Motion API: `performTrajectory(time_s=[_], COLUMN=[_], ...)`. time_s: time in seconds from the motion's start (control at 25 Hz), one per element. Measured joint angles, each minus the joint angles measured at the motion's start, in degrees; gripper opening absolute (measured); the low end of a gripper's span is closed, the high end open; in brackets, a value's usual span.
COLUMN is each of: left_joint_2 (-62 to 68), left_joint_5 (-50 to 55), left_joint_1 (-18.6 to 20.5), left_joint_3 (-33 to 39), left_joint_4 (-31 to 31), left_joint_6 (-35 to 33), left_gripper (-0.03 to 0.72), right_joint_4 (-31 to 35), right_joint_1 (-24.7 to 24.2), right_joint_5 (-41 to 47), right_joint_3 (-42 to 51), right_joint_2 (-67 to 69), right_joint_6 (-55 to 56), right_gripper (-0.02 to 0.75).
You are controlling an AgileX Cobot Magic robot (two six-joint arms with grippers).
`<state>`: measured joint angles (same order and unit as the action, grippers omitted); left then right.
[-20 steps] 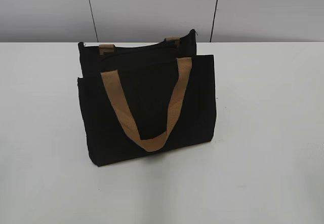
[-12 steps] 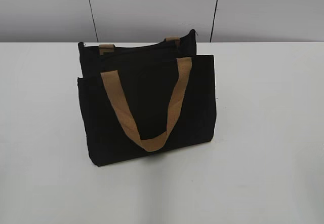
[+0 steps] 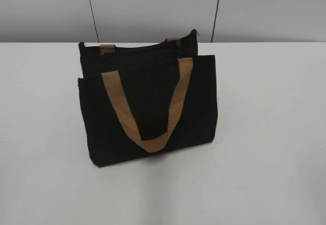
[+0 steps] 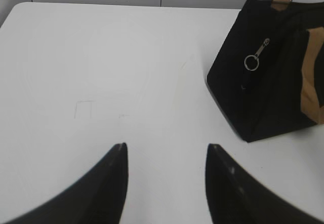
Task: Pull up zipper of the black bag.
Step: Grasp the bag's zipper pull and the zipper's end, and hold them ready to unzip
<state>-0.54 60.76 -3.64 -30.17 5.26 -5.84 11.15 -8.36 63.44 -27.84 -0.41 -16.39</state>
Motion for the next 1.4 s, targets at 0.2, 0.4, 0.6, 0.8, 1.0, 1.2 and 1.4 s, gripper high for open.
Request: performTrajectory(time_s=[0.2,0.4,0.6,0.8,1.0,1.2,1.4], left_joint_2=[0.0,0.0,0.0,0.0,0.0,0.0,0.0], left_joint_5=[0.0,0.0,0.0,0.0,0.0,0.0,-1.1], left_joint_1=[0.0,0.0,0.0,0.0,0.0,0.0,0.0], left_joint_3=[0.0,0.0,0.0,0.0,0.0,0.0,-0.4], left_joint_4=[0.0,0.0,0.0,0.0,-0.5,-0.6,-1.4], left_joint_6=[0.0,0.0,0.0,0.0,0.7,0.9,0.9], left_gripper=[0.375,0.375,0.375,0.398,0.63,0.554,0.509], right_joint_4=[0.0,0.0,0.0,0.0,0.0,0.0,0.0], right_joint_1=[0.0,0.0,0.0,0.0,0.0,0.0,0.0], right_joint_5=[0.0,0.0,0.0,0.0,0.0,0.0,0.0], right_joint_3=[0.0,0.0,0.0,0.0,0.0,0.0,0.0], right_joint_2=[0.0,0.0,0.0,0.0,0.0,0.0,0.0], right_joint_6=[0.0,0.0,0.0,0.0,0.0,0.0,0.0], right_gripper=[0.498,0.498,0.498,0.498,0.498,0.498,0.498])
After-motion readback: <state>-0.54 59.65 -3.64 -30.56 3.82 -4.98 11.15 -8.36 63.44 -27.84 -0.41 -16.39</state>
